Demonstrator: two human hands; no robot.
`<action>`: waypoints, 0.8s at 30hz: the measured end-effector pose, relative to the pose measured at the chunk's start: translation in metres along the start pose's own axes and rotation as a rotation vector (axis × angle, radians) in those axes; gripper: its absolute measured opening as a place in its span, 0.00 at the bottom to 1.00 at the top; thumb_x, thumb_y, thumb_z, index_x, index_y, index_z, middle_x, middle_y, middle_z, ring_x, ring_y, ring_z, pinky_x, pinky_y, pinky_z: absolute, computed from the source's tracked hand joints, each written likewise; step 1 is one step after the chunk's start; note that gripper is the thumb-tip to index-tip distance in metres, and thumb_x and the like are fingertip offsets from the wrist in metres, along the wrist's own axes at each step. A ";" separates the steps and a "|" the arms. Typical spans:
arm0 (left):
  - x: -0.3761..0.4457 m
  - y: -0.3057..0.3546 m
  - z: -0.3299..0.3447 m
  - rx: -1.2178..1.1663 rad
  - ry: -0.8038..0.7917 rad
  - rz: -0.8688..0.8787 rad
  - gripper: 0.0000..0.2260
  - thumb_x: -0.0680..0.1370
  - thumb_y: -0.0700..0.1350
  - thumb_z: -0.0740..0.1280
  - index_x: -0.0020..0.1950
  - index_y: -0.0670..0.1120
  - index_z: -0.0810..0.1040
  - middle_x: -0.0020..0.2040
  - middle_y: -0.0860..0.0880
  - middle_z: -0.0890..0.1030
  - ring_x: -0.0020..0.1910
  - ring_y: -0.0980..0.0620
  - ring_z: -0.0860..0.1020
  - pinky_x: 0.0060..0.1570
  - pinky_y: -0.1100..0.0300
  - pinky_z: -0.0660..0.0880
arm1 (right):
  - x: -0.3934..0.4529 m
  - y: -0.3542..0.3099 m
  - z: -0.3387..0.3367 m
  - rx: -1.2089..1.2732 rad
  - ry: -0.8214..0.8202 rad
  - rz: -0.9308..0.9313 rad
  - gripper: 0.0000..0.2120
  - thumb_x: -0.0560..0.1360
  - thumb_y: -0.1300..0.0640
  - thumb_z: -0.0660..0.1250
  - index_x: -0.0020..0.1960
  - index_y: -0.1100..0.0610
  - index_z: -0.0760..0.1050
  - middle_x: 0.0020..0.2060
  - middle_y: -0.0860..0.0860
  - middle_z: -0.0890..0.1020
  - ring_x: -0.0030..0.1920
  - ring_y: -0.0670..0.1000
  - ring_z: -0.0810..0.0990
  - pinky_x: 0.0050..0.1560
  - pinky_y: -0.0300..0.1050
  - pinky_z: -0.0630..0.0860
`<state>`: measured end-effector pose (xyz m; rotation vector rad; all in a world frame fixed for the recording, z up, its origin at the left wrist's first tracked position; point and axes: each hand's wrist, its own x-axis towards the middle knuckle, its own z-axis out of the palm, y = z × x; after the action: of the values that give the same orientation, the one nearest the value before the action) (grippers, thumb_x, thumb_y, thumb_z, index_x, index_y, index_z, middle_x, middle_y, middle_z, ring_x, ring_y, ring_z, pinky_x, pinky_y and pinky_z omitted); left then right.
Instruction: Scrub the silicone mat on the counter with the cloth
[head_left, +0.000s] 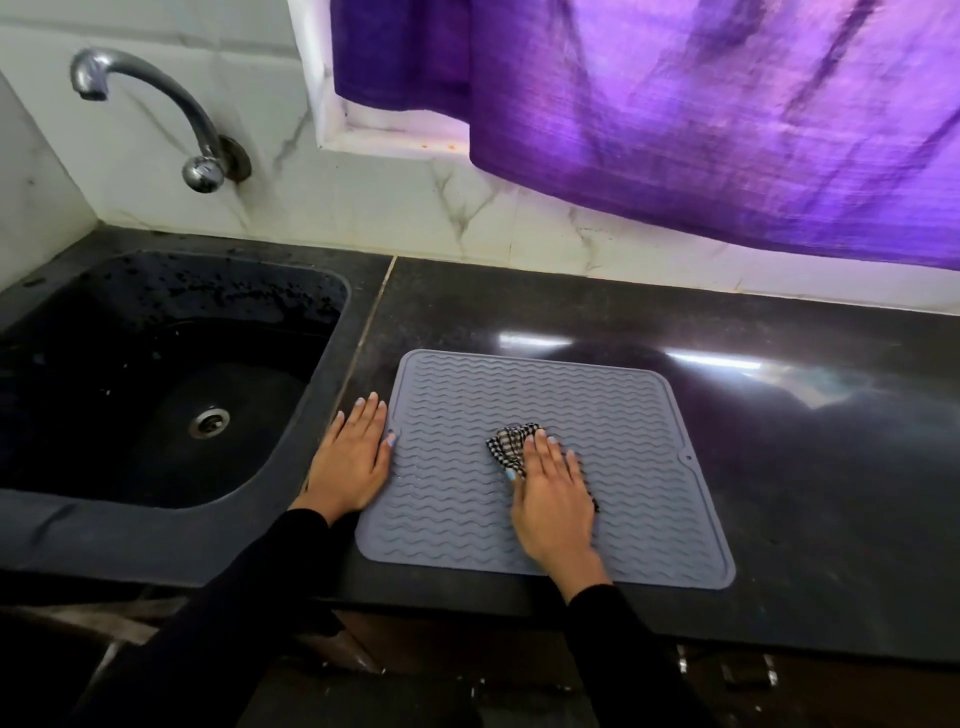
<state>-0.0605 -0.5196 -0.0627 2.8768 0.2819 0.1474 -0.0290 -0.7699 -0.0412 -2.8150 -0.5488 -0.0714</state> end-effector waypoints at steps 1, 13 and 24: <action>0.000 0.000 0.001 0.007 0.007 0.000 0.37 0.72 0.60 0.33 0.75 0.42 0.53 0.77 0.46 0.53 0.76 0.51 0.50 0.73 0.55 0.43 | 0.003 0.001 0.000 -0.040 -0.017 -0.004 0.38 0.71 0.45 0.32 0.75 0.60 0.54 0.75 0.55 0.56 0.76 0.51 0.51 0.70 0.43 0.35; -0.001 0.002 -0.001 -0.006 0.020 -0.004 0.37 0.72 0.59 0.33 0.75 0.42 0.53 0.77 0.46 0.53 0.76 0.51 0.50 0.73 0.55 0.43 | 0.043 0.006 -0.041 0.642 -0.188 0.423 0.18 0.80 0.52 0.57 0.63 0.63 0.73 0.59 0.61 0.78 0.60 0.57 0.76 0.58 0.43 0.70; -0.002 0.003 -0.001 -0.001 0.015 0.005 0.38 0.71 0.58 0.31 0.76 0.42 0.51 0.77 0.46 0.51 0.76 0.51 0.47 0.72 0.55 0.40 | 0.001 -0.074 0.019 -0.023 -0.118 0.015 0.33 0.76 0.43 0.36 0.75 0.62 0.37 0.75 0.58 0.39 0.75 0.55 0.37 0.72 0.47 0.32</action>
<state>-0.0615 -0.5230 -0.0613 2.8766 0.2774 0.1695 -0.0563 -0.6986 -0.0403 -2.8587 -0.5558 0.0924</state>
